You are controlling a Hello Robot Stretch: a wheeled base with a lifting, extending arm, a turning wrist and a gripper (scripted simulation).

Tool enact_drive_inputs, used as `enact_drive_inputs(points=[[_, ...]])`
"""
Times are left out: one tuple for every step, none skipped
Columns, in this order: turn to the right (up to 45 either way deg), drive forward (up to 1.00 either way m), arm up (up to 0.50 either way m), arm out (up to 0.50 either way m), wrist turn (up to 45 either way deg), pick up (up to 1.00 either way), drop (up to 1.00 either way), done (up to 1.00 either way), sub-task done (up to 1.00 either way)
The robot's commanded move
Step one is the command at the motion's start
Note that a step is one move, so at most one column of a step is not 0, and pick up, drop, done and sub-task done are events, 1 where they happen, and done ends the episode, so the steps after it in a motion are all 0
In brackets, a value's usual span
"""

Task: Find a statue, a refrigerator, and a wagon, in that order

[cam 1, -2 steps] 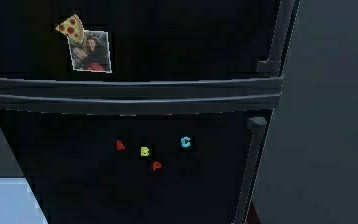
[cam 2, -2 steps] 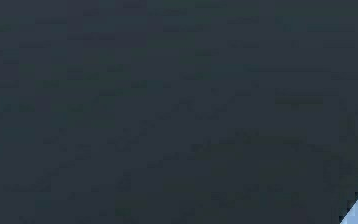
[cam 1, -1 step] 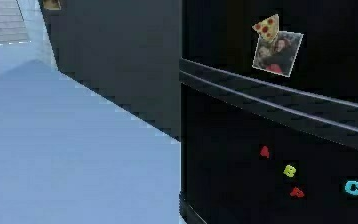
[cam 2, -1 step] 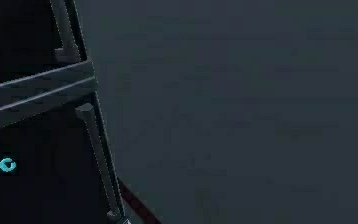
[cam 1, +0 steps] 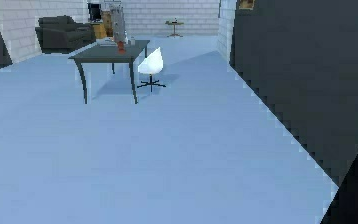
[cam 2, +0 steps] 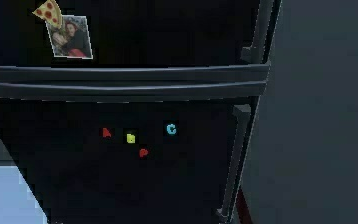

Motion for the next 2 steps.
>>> enact_drive_inputs(points=[[0.0,0.15,0.00,0.00,0.0,0.00,0.00,0.00,0.00],[3.0,0.00,0.00,0.00,0.0,0.00,0.00,0.00,0.00]])
